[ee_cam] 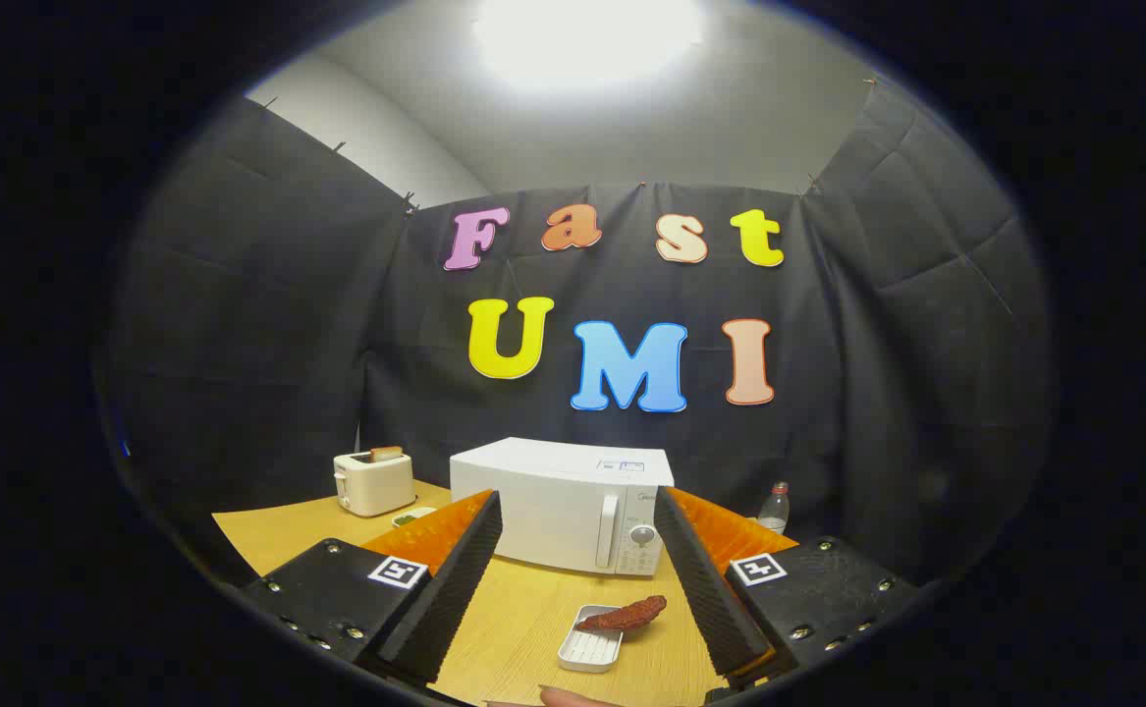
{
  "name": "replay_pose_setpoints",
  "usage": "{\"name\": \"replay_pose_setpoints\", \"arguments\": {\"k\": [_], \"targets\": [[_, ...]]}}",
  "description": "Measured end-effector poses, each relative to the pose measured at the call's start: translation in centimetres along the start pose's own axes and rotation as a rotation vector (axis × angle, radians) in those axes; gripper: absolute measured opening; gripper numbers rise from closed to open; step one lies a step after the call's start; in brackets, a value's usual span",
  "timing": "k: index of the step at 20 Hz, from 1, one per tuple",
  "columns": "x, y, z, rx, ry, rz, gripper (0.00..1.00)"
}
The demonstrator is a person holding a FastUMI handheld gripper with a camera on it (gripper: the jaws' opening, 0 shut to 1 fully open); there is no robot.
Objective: Open the microwave, put the food inside, and close the microwave door.
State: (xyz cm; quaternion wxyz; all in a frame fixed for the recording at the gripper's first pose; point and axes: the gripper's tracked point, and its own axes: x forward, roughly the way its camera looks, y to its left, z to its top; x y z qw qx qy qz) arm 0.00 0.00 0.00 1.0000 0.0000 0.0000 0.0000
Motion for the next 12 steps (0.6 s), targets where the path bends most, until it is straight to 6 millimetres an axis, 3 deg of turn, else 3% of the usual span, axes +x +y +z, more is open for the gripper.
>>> {"name": "replay_pose_setpoints", "arguments": {"k": [12], "targets": [[0.11,0.36,0.05,-0.007,-0.004,0.006,0.96]]}}
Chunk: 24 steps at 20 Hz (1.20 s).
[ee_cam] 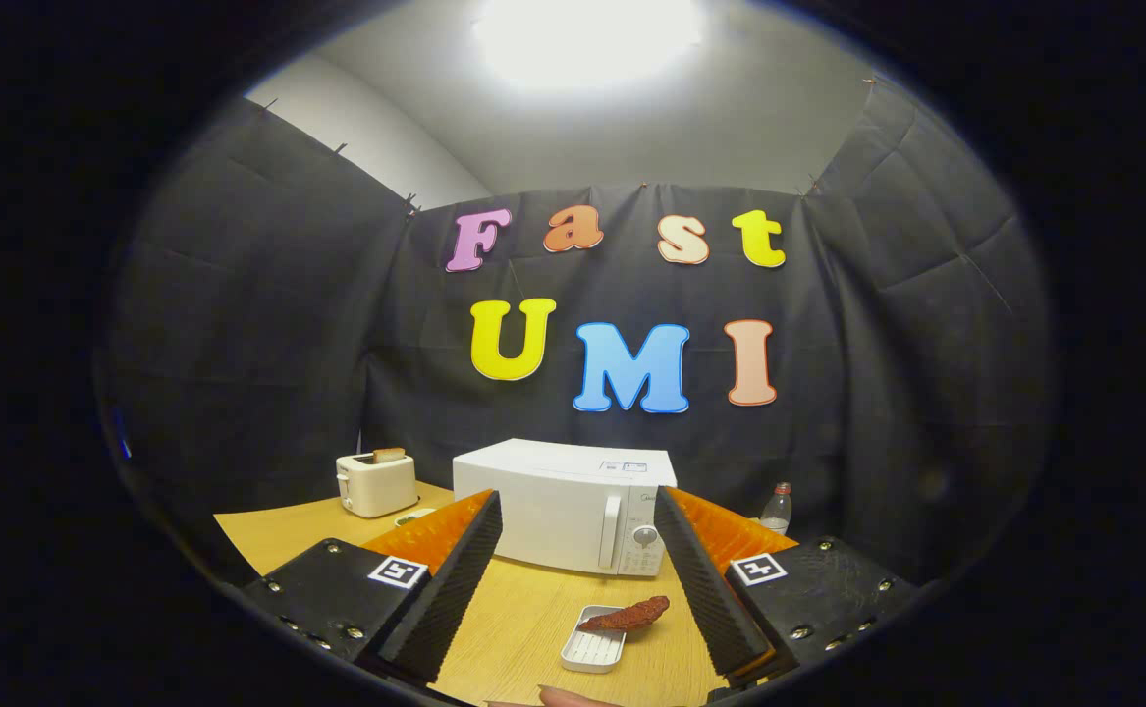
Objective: Open the microwave, put the food inside, and close the microwave door.
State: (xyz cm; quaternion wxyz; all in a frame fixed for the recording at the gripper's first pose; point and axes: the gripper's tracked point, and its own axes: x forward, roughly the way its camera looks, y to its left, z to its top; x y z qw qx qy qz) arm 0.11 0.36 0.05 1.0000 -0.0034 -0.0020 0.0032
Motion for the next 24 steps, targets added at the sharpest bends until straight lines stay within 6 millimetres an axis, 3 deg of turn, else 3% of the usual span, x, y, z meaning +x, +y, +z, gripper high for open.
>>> {"name": "replay_pose_setpoints", "arguments": {"k": [12,15,20,24], "targets": [[1.2,0.0,-0.5,0.02,-0.01,-0.008,0.97],[3.0,-0.4,-1.5,0.046,-0.008,-0.005,0.97],[7.1,-1.6,-5.1,0.053,0.06,-0.023,0.97],[10.7,-1.9,-6.7,0.046,0.066,-0.026,0.97]]}}
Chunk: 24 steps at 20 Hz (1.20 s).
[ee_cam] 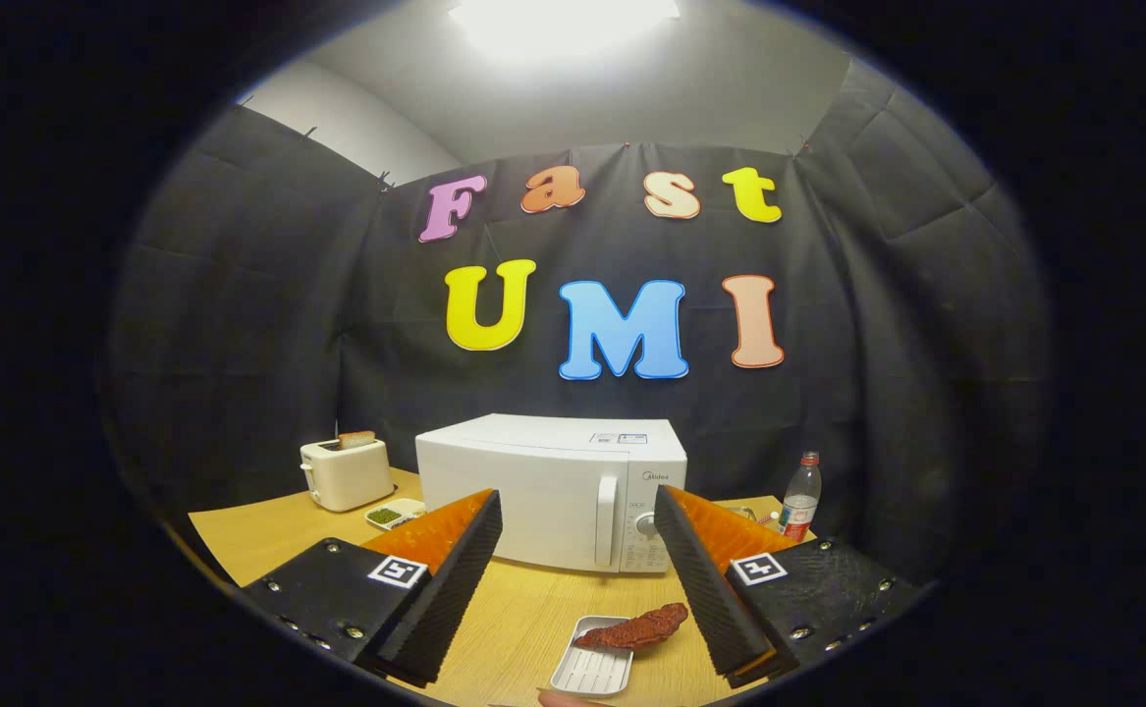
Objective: Open the microwave, put the food inside, and close the microwave door.
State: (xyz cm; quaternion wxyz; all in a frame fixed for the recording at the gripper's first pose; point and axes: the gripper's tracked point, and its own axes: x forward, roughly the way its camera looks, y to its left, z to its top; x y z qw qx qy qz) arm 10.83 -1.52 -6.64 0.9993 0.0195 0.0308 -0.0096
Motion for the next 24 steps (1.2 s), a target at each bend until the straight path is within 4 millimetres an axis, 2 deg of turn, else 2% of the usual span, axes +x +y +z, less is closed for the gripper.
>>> {"name": "replay_pose_setpoints", "arguments": {"k": [6,9,14,17,20,24], "targets": [[6.0,-0.3,-2.2,0.005,0.013,-0.005,0.97],[9.4,-1.1,-3.7,0.022,0.024,-0.033,0.97],[14.7,-1.8,-7.4,0.056,0.093,-0.057,0.97],[17.6,-2.9,-9.7,0.075,0.131,-0.098,0.97],[20.0,-3.4,-11.3,0.08,0.147,-0.127,0.97],[21.8,-4.1,-12.9,0.064,0.164,-0.159,0.96]]}}
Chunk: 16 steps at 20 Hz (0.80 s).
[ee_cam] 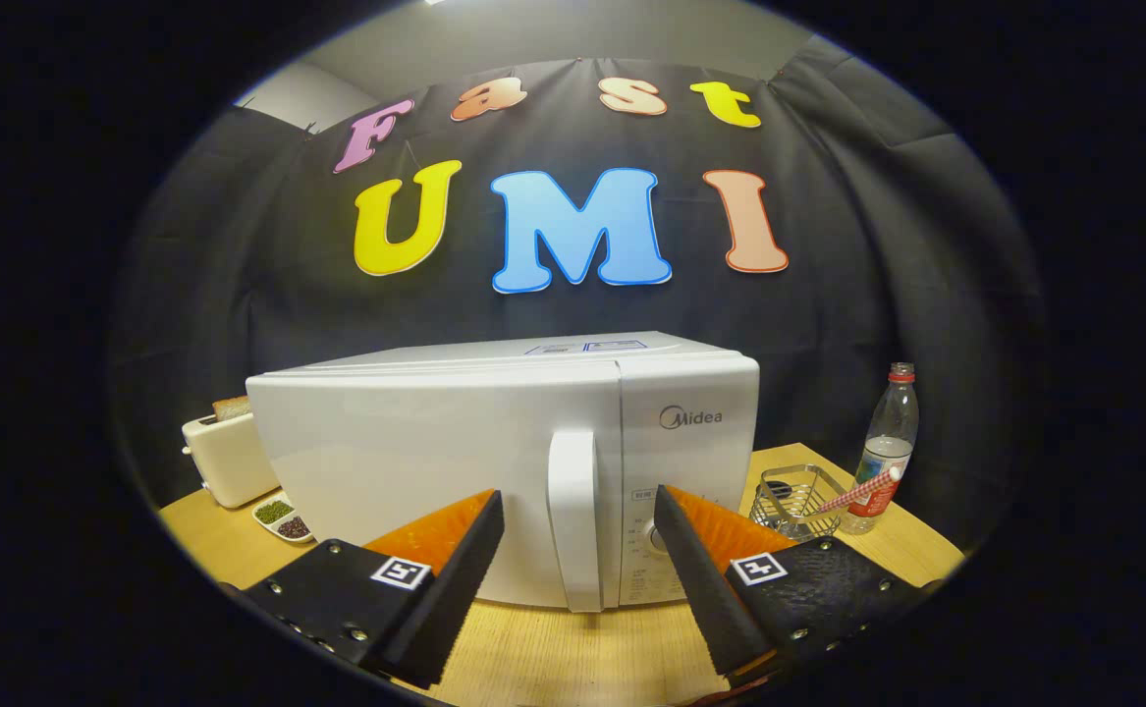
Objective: Open the microwave, put the food inside, and close the microwave door.
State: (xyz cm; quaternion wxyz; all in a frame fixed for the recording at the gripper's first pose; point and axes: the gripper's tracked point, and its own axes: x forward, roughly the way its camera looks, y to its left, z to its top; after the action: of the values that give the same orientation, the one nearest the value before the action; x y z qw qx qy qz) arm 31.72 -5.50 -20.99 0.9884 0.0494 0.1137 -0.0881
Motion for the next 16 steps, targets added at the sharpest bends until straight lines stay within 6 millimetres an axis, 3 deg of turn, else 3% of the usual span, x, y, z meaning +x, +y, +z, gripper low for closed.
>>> {"name": "replay_pose_setpoints", "arguments": {"k": [5,7,8,9,14,16], "targets": [[1.2,0.4,-1.0,-0.017,0.008,-0.022,0.56],[0.8,0.5,-0.9,-0.024,0.011,-0.028,0.56],[1.0,0.6,-1.3,-0.029,0.016,-0.034,0.39],[0.7,0.5,-1.3,-0.01,0.021,-0.035,0.28],[0.4,0.8,-1.4,0.053,0.035,-0.032,0.15],[-1.6,1.3,-1.6,0.057,0.032,-0.046,0.15]]}}
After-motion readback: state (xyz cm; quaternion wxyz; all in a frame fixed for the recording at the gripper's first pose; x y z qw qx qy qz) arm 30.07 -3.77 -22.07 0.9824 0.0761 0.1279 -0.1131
